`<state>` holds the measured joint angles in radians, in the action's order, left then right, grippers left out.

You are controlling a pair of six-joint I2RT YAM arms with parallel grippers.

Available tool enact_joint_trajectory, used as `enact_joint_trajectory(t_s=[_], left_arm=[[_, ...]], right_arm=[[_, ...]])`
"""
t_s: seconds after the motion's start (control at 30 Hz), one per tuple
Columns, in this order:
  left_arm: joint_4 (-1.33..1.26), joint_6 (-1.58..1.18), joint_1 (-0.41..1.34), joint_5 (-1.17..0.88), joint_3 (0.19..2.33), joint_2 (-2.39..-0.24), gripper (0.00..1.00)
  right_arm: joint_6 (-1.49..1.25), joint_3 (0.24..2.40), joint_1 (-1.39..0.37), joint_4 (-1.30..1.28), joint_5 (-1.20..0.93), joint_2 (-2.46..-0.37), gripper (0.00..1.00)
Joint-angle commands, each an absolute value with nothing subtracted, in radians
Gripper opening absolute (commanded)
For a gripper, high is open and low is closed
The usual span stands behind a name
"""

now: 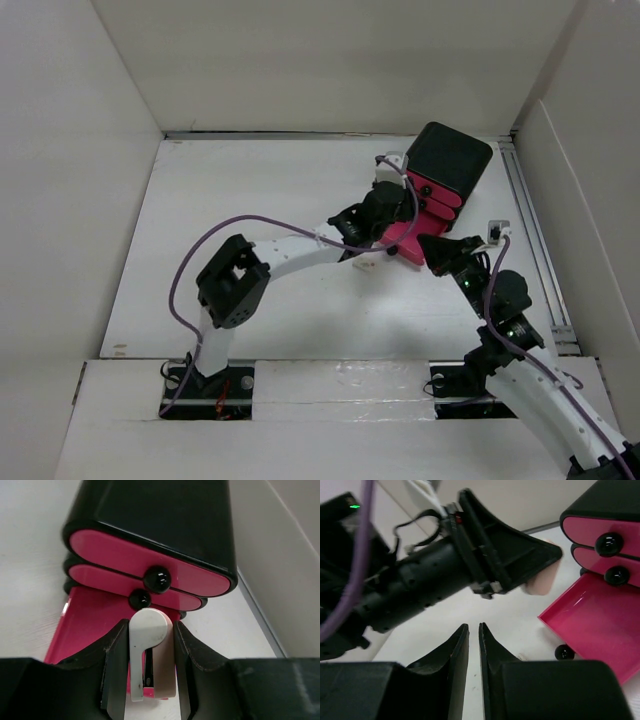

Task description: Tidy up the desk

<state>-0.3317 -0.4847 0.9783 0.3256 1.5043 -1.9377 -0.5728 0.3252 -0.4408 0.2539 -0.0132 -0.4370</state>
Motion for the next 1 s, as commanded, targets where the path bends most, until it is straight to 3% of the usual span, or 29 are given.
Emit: enact_joint_trajectory(t_s=[0.0, 0.23, 0.4, 0.5, 0.63, 0.67, 0.8, 0.97], left_arm=[[-0.315, -0.463, 0.947, 0.22, 1.594, -2.041, 0.05], [-0.293, -0.482, 0.937, 0.178, 1.701, -2.167, 0.11], [-0.293, -0.482, 0.937, 0.187, 1.72, -2.201, 0.24], [-0.29, -0.48, 0.937, 0.189, 1.71, -2.197, 0.38], [-0.281, -0.472, 0.937, 0.178, 1.668, -2.161, 0.67], [-0.267, -0.471, 0.937, 0.181, 1.658, -2.133, 0.69], [-0.35, -0.479, 0.937, 0.202, 1.482, -1.99, 0.69], [-0.411, -0.523, 0.948, 0.281, 1.186, -1.78, 0.42]], right_arm=[[-0.565, 0.337, -0.451, 0.227, 0.043, -0.393, 0.2], [-0.569, 0.322, -0.451, 0.207, 0.083, -0.336, 0.21], [-0.578, 0.327, -0.451, 0.218, 0.057, -0.359, 0.21], [-0.58, 0.327, -0.451, 0.225, 0.049, -0.38, 0.21], [-0.58, 0.325, -0.451, 0.232, 0.058, -0.393, 0.21], [-0.581, 0.322, -0.451, 0.239, 0.057, -0.397, 0.21], [-0.578, 0.322, -0.451, 0.242, 0.054, -0.406, 0.21], [-0.581, 0.324, -0.451, 0.249, 0.044, -0.416, 0.21]])
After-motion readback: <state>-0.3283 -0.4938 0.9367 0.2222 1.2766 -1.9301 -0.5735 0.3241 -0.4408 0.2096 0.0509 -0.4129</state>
